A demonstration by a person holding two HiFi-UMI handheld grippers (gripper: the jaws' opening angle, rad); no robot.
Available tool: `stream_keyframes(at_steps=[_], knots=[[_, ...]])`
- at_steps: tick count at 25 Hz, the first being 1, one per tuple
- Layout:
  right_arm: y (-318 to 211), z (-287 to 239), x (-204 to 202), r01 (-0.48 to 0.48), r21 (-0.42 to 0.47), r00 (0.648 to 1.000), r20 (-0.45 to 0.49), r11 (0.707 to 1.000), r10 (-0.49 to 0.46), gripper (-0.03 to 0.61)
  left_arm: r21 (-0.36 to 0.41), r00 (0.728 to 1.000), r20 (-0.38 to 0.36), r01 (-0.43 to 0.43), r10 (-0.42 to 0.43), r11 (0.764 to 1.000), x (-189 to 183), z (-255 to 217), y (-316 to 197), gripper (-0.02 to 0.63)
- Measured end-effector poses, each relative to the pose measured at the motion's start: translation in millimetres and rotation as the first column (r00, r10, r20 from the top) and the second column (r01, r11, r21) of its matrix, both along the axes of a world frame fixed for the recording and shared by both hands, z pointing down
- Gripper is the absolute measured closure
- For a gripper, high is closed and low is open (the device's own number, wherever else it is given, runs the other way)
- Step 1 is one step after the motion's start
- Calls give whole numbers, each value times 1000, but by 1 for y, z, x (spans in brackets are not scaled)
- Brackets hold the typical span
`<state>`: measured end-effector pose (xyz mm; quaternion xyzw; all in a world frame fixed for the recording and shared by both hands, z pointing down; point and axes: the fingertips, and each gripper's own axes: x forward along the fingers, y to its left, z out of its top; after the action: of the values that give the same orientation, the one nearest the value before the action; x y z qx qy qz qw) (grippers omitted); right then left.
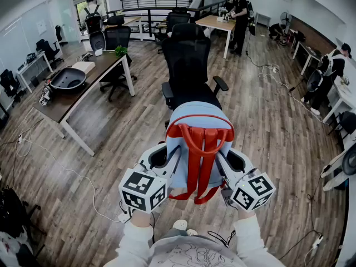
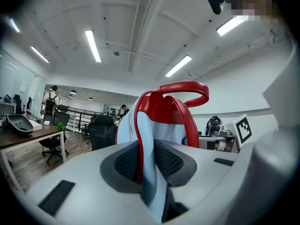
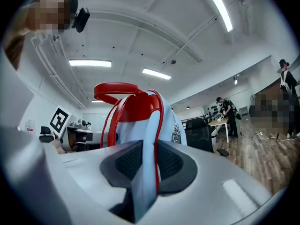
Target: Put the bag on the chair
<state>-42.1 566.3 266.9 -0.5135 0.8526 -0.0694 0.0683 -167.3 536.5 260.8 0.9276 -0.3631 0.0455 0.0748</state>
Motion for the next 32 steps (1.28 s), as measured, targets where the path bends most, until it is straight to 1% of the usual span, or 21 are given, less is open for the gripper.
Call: stream_keyframes(at_steps=[7, 15, 26, 32], knots=[[-15, 0, -1, 4, -5, 1000, 7, 1000, -4, 491, 1, 1000, 3, 0, 0, 1000, -1, -1, -14, 532], [-43, 6, -15, 5, -13, 1000, 8, 1000, -5, 491, -2, 1000, 5, -1, 1, 1000, -15, 5, -42, 533], [-78, 17, -27, -9, -27, 1000, 16, 1000, 9, 491, -10, 1000, 1, -24, 24, 1000, -29, 16, -79, 532], [-91, 25, -21, -5, -54, 1000, 14, 999, 6, 491, -42, 1000, -3, -23, 23, 999, -23, 25, -93, 532]])
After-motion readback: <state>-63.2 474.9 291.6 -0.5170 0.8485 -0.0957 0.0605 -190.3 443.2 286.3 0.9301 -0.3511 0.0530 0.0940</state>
